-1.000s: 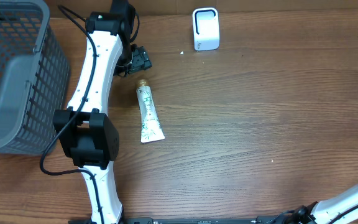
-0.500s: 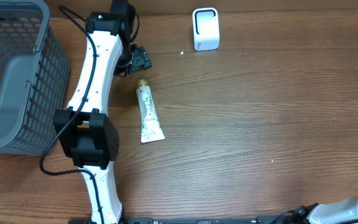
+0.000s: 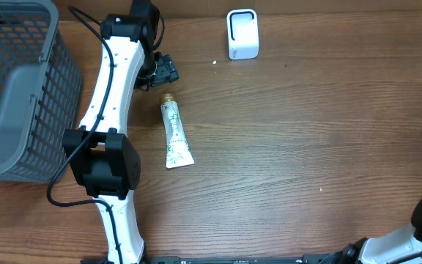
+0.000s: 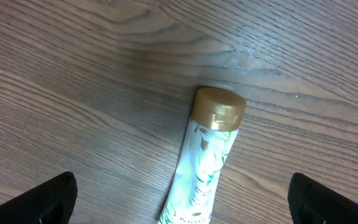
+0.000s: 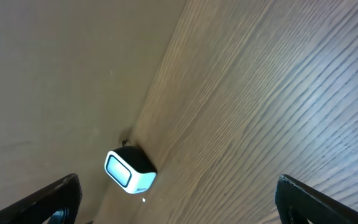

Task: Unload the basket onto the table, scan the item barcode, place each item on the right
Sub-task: 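Reach the left gripper to the white gold-capped tube and grasp it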

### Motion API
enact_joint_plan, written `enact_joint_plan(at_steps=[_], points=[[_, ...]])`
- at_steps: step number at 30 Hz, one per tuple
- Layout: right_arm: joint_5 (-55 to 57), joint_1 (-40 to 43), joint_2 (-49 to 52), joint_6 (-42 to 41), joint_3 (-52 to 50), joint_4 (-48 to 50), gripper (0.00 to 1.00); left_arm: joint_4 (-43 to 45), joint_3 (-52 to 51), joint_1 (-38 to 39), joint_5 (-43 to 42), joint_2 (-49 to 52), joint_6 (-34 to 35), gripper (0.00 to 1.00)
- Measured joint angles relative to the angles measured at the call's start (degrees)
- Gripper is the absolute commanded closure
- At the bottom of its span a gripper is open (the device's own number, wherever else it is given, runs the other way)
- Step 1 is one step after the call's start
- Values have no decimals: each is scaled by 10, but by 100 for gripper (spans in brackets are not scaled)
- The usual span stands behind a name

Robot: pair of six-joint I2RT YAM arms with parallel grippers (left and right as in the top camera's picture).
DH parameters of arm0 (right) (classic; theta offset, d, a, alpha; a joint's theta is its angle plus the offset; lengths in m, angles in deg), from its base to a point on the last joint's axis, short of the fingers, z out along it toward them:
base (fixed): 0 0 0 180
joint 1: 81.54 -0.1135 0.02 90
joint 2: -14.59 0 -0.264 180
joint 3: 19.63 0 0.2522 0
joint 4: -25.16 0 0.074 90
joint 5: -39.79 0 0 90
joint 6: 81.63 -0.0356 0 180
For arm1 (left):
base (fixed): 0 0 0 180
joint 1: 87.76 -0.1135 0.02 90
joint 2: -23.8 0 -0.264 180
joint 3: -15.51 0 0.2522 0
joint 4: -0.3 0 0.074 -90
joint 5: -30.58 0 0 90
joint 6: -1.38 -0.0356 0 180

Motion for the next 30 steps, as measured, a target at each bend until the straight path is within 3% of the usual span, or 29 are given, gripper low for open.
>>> enact_joint_plan(at_steps=[5, 14, 21, 30], points=[[14, -16, 0, 0, 0, 0, 0, -5, 0, 0, -14, 0, 0, 0], [23, -17, 0, 0, 0, 0, 0, -54, -1, 5, -168, 0, -31, 0], [23, -17, 0, 0, 0, -1, 0, -149, -1, 27, -158, 0, -33, 0], [23, -17, 0, 0, 0, -1, 0, -149, -15, 57, -145, -20, -50, 0]])
